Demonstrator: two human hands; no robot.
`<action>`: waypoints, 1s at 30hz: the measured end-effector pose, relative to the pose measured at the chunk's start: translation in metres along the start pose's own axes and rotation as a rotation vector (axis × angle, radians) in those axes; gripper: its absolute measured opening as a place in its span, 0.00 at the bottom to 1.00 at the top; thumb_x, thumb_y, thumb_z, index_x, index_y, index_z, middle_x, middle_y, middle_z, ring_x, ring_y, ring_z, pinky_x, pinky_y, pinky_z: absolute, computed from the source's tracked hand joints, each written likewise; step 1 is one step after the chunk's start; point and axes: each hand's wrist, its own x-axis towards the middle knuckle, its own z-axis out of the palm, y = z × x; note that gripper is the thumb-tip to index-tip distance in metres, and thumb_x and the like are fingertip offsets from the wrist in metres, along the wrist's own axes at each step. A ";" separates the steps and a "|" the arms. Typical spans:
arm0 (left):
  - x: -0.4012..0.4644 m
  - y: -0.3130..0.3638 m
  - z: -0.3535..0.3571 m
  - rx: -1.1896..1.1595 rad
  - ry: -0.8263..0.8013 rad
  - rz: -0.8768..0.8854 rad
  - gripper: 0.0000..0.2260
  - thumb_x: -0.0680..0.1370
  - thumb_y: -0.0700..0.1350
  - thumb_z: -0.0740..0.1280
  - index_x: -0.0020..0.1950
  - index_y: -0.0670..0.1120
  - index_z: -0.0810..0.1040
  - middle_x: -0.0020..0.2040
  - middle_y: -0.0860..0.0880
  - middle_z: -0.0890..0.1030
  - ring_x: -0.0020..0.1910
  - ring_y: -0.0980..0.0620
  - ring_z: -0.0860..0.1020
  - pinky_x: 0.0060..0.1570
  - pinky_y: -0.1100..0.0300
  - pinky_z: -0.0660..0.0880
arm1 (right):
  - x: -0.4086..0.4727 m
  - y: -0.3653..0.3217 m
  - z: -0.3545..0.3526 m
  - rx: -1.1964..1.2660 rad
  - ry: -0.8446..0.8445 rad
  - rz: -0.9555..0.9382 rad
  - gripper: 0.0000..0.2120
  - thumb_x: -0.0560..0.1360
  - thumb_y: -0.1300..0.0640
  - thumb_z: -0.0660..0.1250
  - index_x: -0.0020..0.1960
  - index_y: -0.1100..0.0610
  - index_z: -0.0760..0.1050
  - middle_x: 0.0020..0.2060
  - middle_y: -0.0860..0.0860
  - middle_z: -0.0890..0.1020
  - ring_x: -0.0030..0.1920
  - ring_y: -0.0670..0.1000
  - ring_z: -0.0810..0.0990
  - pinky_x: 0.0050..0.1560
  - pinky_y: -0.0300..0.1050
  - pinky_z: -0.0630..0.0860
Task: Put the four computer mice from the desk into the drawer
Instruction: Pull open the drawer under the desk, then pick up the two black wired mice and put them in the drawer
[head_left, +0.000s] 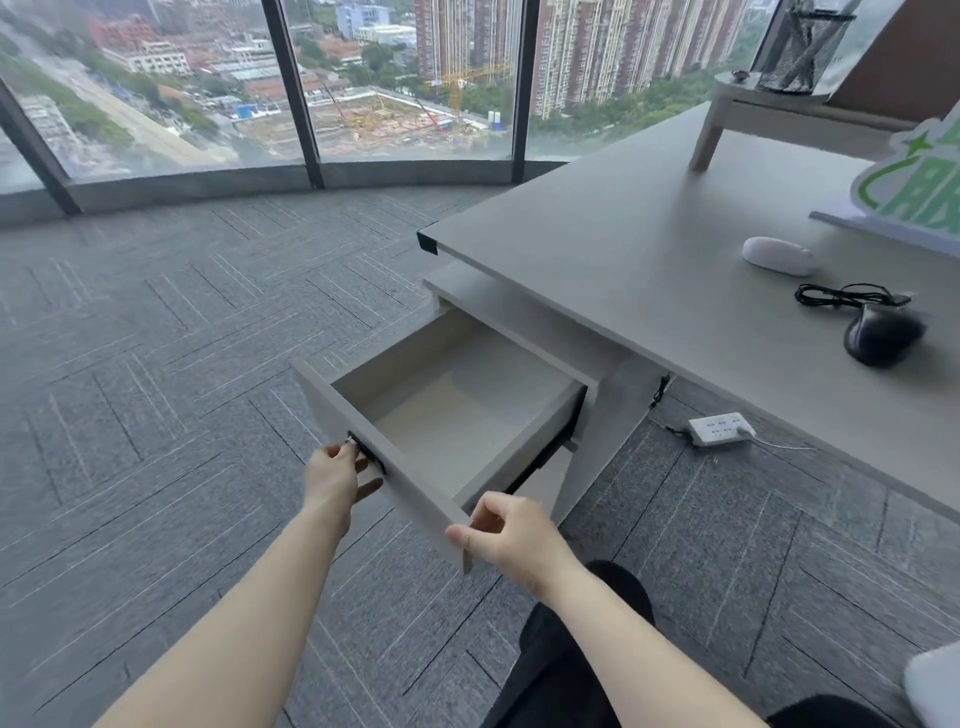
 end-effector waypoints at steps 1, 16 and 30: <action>-0.003 -0.002 -0.011 -0.004 0.006 0.002 0.16 0.82 0.42 0.59 0.68 0.35 0.69 0.62 0.39 0.76 0.57 0.44 0.78 0.44 0.47 0.80 | -0.003 -0.004 0.005 -0.003 -0.035 -0.009 0.21 0.68 0.39 0.73 0.39 0.57 0.75 0.31 0.46 0.77 0.32 0.45 0.73 0.35 0.42 0.71; -0.039 -0.013 -0.093 0.147 0.122 0.042 0.17 0.80 0.46 0.61 0.65 0.36 0.71 0.62 0.39 0.75 0.58 0.39 0.77 0.51 0.40 0.79 | -0.033 -0.034 0.052 -0.145 -0.251 -0.056 0.23 0.69 0.33 0.68 0.44 0.54 0.78 0.39 0.48 0.82 0.39 0.49 0.79 0.43 0.48 0.78; -0.179 0.084 0.185 0.551 -0.371 0.916 0.12 0.79 0.43 0.63 0.61 0.43 0.78 0.57 0.45 0.79 0.52 0.50 0.78 0.54 0.60 0.71 | -0.080 -0.019 -0.203 -0.187 0.813 -0.055 0.06 0.77 0.54 0.65 0.48 0.51 0.81 0.39 0.45 0.83 0.40 0.44 0.80 0.41 0.40 0.76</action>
